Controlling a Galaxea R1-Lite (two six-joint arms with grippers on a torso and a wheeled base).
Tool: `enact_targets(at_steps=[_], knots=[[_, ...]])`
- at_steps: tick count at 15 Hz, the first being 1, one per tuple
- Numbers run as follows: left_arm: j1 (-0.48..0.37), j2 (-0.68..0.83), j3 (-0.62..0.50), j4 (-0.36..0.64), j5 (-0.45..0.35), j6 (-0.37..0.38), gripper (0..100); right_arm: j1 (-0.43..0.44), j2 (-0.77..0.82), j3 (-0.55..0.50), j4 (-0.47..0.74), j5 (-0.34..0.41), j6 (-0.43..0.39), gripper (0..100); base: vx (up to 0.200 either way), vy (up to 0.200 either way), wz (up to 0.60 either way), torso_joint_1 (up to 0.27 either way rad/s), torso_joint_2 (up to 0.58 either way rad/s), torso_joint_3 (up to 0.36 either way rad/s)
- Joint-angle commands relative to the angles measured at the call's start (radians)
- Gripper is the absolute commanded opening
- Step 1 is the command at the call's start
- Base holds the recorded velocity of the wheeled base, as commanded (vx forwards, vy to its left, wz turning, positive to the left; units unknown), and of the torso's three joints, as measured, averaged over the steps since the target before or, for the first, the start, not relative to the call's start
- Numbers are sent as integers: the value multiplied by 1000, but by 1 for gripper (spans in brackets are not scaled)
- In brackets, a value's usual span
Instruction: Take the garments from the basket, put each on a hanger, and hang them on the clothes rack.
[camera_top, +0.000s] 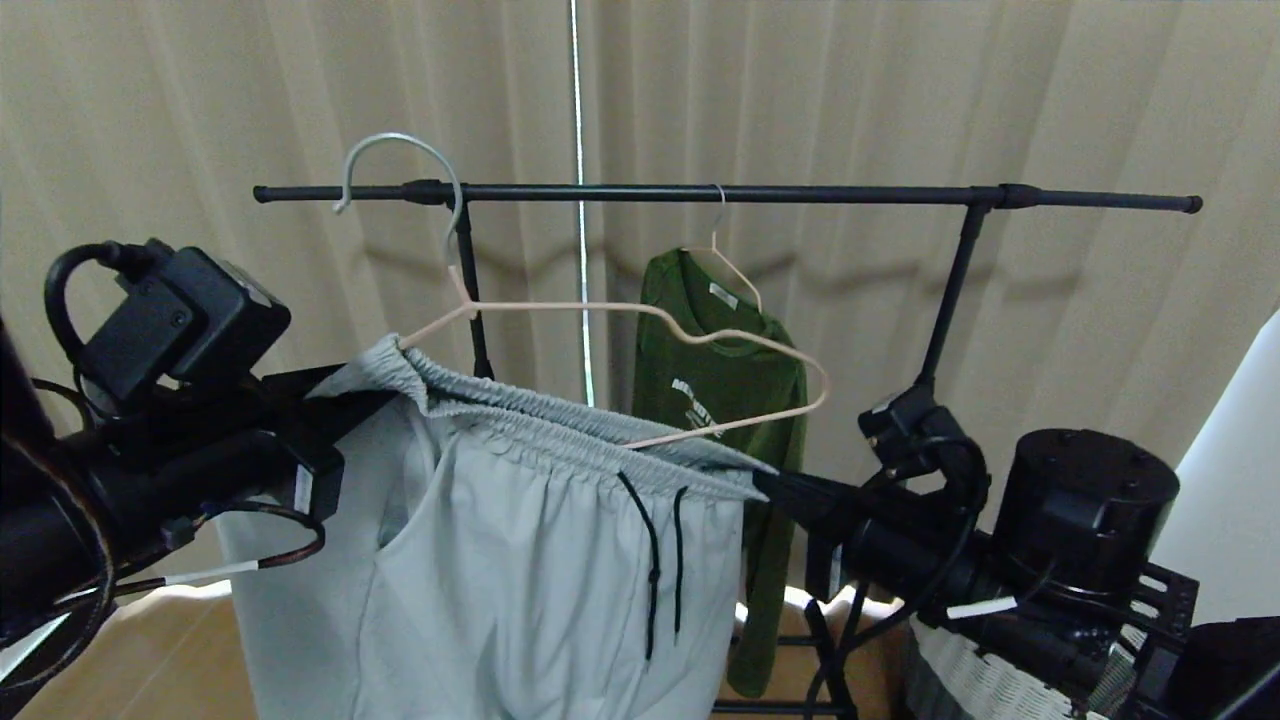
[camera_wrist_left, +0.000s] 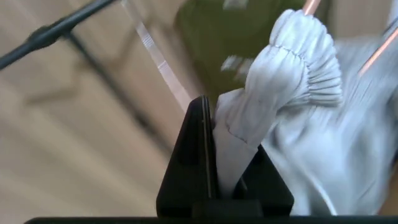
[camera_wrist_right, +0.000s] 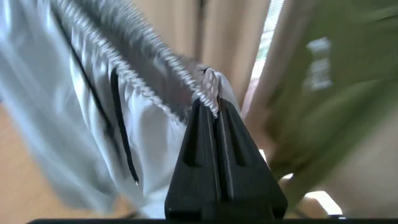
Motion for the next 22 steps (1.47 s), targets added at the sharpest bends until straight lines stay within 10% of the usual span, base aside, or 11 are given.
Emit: enact_targets(at_steps=[1,8,15,16,22], knots=[[34,9,28,11,31,62,0,-72,-35,-34,1,0,-1,0,0,0,0,0,0,0],[65,49,77,14,172,246,0,-98,-56,-98,48,9,-2,0,0,0,0,0,0,0],[60,55,84,8,174,251,0,106,-90,-127,219,6,-4,0,0,0,0,0,0,0],[60,54,84,8,174,244,0,116,-89,-124,226,6,-4,100,0,0,0,0,0,0],[28,50,87,6,174,155,0,193,-76,-35,136,-1,-1,100,0,0,0,0,0,0]])
